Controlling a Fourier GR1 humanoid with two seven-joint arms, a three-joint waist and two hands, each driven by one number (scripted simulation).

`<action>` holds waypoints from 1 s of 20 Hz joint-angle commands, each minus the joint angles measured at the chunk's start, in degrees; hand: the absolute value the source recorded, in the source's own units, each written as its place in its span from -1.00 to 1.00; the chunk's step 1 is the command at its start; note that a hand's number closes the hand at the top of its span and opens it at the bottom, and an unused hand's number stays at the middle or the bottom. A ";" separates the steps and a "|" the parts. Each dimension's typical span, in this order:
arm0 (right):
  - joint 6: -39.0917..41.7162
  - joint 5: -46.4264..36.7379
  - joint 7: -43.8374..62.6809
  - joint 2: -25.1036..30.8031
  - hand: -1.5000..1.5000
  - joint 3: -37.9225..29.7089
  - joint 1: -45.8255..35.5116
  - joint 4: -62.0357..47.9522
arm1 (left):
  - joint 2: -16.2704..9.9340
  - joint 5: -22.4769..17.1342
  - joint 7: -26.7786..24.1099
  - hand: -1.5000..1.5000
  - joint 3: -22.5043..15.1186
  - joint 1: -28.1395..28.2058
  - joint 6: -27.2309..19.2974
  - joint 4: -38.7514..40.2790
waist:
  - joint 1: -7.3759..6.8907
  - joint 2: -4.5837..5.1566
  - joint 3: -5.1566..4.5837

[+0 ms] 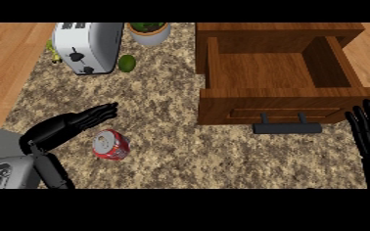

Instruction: Pick up the can, place it into the drawer and close the drawer

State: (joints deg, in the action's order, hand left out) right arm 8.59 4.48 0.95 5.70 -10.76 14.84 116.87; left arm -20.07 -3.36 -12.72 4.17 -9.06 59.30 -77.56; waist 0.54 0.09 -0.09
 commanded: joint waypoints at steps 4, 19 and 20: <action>0.89 -1.01 -3.24 -0.43 -1.00 0.30 -1.24 -2.99 | -5.21 6.69 -15.96 -1.00 -0.52 -5.87 4.97 12.08 | 0.44 0.22 -0.02; 0.58 0.74 -0.03 0.37 -1.00 -1.81 -3.00 -1.32 | -6.07 16.03 -33.74 -1.00 -13.69 -8.38 -9.31 27.06 | 1.04 0.44 -0.09; -0.77 -2.10 1.19 -1.43 -1.00 1.01 -1.23 1.11 | -7.52 15.72 -35.99 -1.00 -13.75 -6.88 -9.28 27.28 | 0.66 0.27 -0.08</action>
State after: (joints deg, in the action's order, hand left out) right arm 8.53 3.67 1.31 4.76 -10.51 13.59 117.42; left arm -26.49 10.54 -36.47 -7.43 -15.87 43.04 -55.10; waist 1.28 0.34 -0.15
